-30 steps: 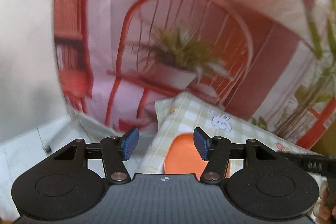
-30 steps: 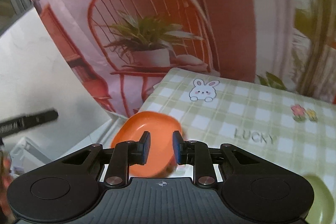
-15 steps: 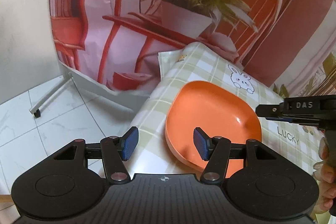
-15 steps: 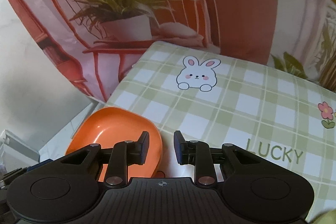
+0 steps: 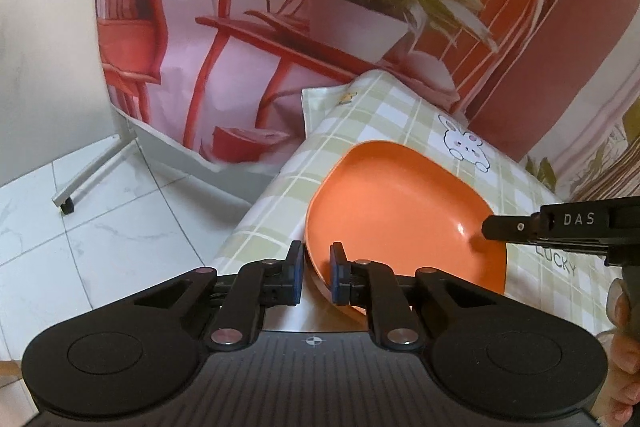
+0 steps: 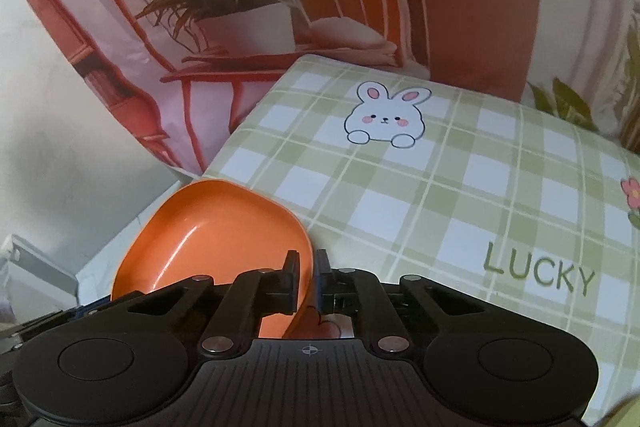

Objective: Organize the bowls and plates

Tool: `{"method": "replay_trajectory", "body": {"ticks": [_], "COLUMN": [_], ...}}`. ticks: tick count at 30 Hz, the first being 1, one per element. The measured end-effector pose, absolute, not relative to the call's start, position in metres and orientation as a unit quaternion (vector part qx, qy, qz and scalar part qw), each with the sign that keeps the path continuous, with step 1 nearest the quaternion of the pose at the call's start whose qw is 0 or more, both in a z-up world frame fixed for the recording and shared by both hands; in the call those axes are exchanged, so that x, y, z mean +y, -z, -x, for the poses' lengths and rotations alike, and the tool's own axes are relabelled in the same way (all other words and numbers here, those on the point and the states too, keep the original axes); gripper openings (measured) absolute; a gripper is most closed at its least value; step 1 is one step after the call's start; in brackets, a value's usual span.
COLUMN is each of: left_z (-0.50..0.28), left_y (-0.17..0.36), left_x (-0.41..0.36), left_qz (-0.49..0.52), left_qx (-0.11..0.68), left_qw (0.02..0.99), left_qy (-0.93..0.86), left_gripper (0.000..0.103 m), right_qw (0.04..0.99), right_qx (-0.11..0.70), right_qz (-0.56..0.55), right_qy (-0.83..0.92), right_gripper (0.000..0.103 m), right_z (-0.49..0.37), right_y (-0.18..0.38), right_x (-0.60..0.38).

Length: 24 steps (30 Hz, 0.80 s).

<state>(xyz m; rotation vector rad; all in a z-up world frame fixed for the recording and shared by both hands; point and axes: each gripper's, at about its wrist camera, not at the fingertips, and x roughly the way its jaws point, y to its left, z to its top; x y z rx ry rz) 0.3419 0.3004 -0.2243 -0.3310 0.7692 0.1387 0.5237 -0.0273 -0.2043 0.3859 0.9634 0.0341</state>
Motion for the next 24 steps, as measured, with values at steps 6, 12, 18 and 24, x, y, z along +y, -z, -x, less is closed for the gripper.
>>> {"method": "replay_trajectory", "body": {"ticks": [6, 12, 18, 24], "left_z": [-0.326, -0.294, -0.261, -0.219], "left_y": [0.195, 0.153, 0.117, 0.082], "left_x": [0.29, 0.272, 0.241, 0.204], "left_qz": [0.14, 0.129, 0.126, 0.099], "left_qx": [0.365, 0.342, 0.339, 0.326], "left_qw": [0.919, 0.929, 0.93, 0.939], "left_qy": [-0.059, -0.062, -0.062, -0.052], "left_gripper": [0.013, 0.013, 0.014, 0.014], "right_qw": [0.871, 0.884, 0.892, 0.9], "right_qx": [0.448, 0.413, 0.386, 0.363], "right_qz": [-0.2, -0.217, -0.232, -0.236], "right_qy": [-0.022, -0.038, -0.043, -0.051], "right_gripper": [0.007, 0.007, 0.007, 0.007], "right_z": [-0.502, -0.468, -0.422, -0.364], "right_y": [0.18, 0.137, 0.095, 0.058], "right_x": [-0.032, -0.045, -0.062, -0.085]}}
